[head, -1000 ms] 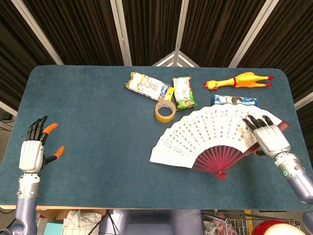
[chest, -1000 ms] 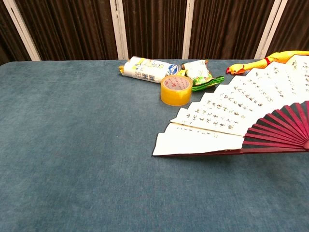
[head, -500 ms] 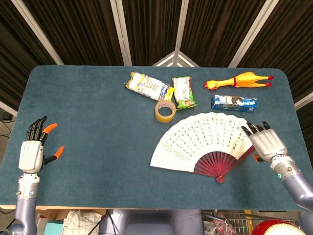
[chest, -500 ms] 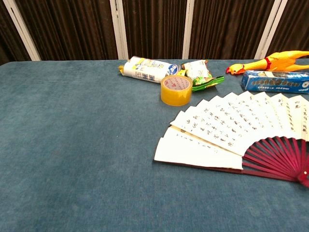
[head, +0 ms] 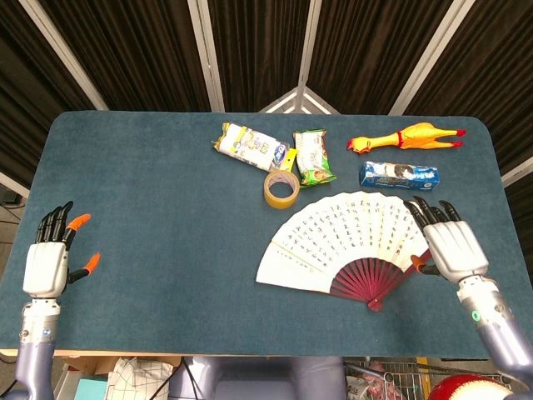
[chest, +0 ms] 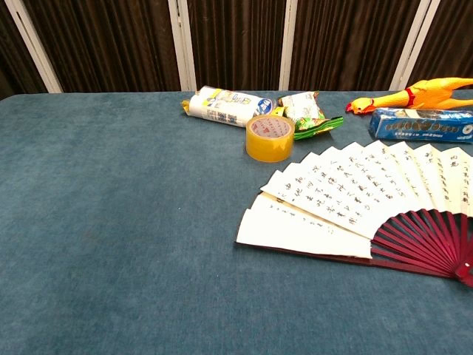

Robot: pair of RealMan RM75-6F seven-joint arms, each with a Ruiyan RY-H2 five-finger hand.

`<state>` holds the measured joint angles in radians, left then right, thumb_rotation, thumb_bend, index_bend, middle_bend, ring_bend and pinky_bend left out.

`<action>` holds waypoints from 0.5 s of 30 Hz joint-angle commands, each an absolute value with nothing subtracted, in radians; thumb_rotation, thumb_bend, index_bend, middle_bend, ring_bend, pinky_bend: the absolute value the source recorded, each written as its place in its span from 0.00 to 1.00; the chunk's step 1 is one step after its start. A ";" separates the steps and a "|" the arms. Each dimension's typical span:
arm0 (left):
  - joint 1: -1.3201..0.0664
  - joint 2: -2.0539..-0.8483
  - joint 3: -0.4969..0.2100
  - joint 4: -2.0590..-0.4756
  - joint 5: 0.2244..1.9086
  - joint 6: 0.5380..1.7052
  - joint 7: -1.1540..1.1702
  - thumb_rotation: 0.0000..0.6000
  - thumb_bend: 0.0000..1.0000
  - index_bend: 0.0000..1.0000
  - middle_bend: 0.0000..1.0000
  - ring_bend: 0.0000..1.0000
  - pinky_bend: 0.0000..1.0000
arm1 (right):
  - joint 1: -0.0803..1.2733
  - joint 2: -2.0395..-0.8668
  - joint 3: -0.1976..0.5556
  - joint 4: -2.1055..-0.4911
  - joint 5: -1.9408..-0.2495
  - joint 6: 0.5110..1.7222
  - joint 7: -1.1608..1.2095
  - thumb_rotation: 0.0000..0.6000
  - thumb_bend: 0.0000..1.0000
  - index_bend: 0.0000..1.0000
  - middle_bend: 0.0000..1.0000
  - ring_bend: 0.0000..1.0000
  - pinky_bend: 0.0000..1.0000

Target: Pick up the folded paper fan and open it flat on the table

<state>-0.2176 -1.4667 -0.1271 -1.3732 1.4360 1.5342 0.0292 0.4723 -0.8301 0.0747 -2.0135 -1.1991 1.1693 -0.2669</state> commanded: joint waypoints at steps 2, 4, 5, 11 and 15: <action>-0.176 -1.387 -0.112 -1.510 1.408 1.549 0.148 1.00 0.34 0.22 0.01 0.00 0.07 | 0.253 -1.044 0.012 -1.859 -1.493 1.481 -0.081 1.00 0.32 0.00 0.06 0.18 0.08; -0.163 -1.361 -0.105 -1.556 1.403 1.557 0.183 1.00 0.34 0.22 0.01 0.00 0.07 | 0.221 -1.083 -0.001 -1.816 -1.523 1.526 -0.074 1.00 0.32 0.00 0.06 0.18 0.08; -0.157 -1.349 -0.102 -1.576 1.402 1.559 0.193 1.00 0.34 0.22 0.01 0.00 0.07 | 0.209 -1.098 -0.004 -1.798 -1.536 1.543 -0.075 1.00 0.32 0.00 0.06 0.18 0.08; -0.130 -1.294 -0.093 -1.650 1.392 1.568 0.214 1.00 0.34 0.22 0.01 0.00 0.07 | 0.157 -1.149 -0.008 -1.725 -1.574 1.614 -0.112 1.00 0.32 0.00 0.06 0.18 0.08; -0.124 -1.284 -0.096 -1.658 1.389 1.569 0.208 1.00 0.34 0.22 0.01 0.00 0.07 | 0.140 -1.171 -0.008 -1.686 -1.582 1.624 -0.116 1.00 0.32 0.01 0.06 0.18 0.08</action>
